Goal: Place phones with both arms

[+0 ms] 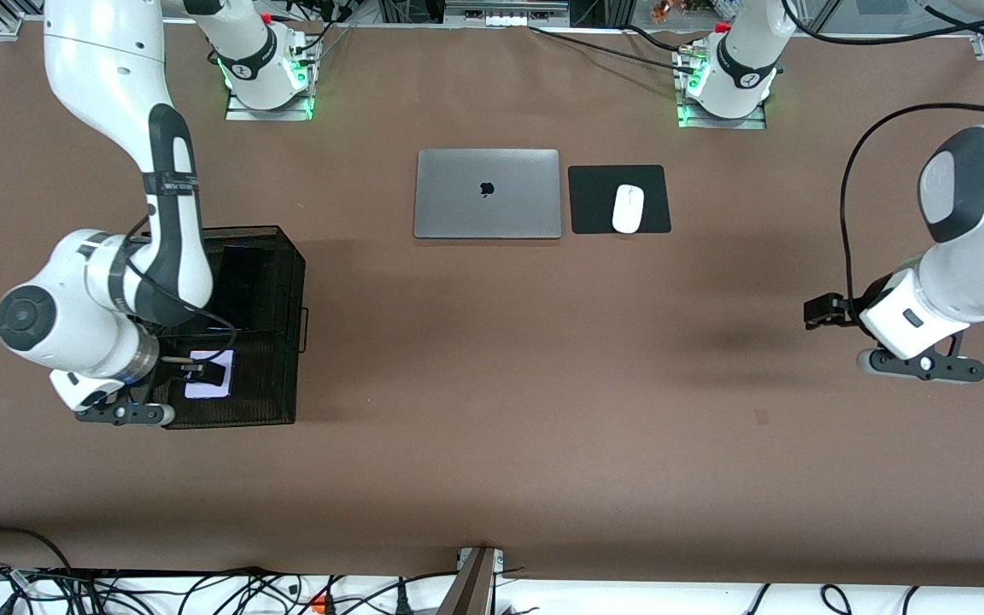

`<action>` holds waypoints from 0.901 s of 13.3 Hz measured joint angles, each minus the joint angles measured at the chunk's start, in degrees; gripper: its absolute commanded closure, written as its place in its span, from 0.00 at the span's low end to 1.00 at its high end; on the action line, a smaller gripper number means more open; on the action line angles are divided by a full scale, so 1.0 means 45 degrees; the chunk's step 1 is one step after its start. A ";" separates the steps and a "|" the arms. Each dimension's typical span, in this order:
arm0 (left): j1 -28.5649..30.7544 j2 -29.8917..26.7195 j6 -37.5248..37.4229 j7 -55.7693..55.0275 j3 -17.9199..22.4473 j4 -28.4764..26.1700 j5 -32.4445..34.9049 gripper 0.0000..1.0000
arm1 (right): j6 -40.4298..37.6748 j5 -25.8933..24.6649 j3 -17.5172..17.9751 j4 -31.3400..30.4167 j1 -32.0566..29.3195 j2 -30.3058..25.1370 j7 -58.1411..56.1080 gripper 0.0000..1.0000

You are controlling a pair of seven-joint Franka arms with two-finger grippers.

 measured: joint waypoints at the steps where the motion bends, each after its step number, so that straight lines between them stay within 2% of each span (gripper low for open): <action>1: 0.0000 -0.0274 -0.0386 0.0000 0.0003 0.0009 0.0000 0.00 | -0.0847 0.0000 -0.0215 0.0459 0.0003 -0.0077 0.0000 0.01; 4: -0.0002 -0.1397 -0.1611 0.0000 0.0006 0.0021 0.0000 0.00 | -0.4401 0.0021 -0.1098 0.2232 0.0014 -0.0606 0.0115 0.01; 6: -0.0002 -0.2243 -0.2022 -0.0023 0.0030 0.0024 0.0000 0.00 | -0.6148 0.0024 -0.1519 0.2771 0.0010 -0.1473 0.0182 0.01; 9: -0.0001 -0.3270 -0.2160 -0.0369 0.0089 0.0006 0.0000 0.00 | -0.7760 -0.0022 -0.1974 0.2829 0.0004 -0.2798 0.0363 0.01; 12: -0.0004 -0.3773 -0.2200 -0.0610 0.0076 -0.0004 0.0000 0.00 | -0.8268 -0.0725 -0.2198 0.2823 0.0078 -0.3275 0.0615 0.01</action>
